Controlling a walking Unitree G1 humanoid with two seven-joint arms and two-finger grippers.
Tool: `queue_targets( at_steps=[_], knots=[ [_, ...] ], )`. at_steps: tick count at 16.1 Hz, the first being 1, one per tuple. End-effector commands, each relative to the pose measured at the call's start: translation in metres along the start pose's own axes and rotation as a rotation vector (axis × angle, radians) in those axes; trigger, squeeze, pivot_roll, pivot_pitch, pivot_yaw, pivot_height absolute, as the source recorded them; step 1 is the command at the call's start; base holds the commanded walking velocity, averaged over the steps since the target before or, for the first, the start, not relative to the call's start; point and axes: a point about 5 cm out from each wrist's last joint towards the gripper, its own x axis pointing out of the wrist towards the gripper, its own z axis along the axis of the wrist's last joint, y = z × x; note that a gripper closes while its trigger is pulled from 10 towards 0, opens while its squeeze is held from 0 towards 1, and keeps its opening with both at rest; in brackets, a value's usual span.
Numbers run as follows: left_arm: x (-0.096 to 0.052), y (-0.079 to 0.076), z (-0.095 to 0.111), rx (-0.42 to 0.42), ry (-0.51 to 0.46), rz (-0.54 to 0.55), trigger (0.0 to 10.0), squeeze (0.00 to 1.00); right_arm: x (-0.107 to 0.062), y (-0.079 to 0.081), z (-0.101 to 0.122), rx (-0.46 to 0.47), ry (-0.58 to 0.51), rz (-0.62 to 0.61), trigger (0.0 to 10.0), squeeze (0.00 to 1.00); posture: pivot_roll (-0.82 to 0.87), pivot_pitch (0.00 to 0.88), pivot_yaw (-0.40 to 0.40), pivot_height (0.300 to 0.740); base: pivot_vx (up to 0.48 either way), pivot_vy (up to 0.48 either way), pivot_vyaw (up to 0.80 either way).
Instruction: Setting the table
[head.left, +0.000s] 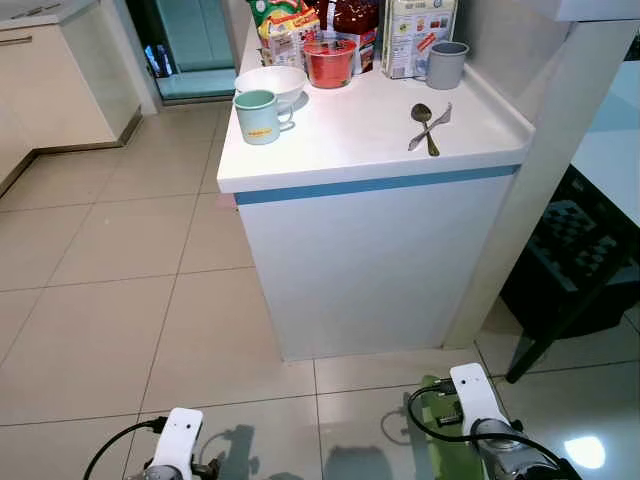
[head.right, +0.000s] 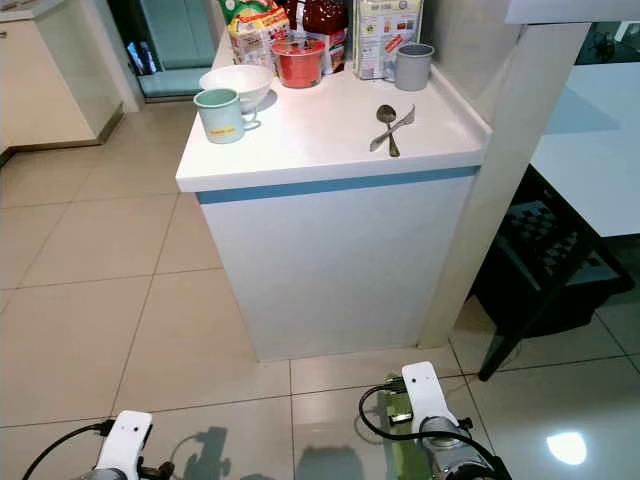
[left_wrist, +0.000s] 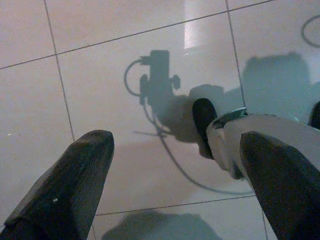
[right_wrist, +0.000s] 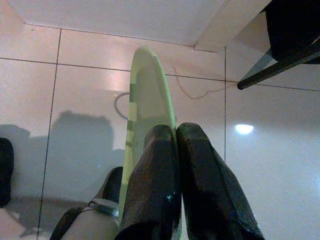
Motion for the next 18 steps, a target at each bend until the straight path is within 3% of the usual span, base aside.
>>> queue_targets(
  at_steps=[1, 18],
  knots=[
    [-0.001, 0.003, 0.002, 0.007, -0.013, 0.003, 10.0, 0.0, 0.001, 0.004, 0.011, -0.004, -0.032, 0.013, 10.0, 0.0, 0.04, 0.0, 0.069, 0.74, 0.0, 0.0, 0.0],
    [0.001, -0.001, 0.009, 0.043, -0.014, 0.017, 10.0, 0.0, 0.003, 0.007, 0.022, -0.016, -0.064, 0.029, 10.0, 0.0, 0.06, 0.0, 0.045, 0.74, 0.0, 0.0, 0.0]
  ],
)
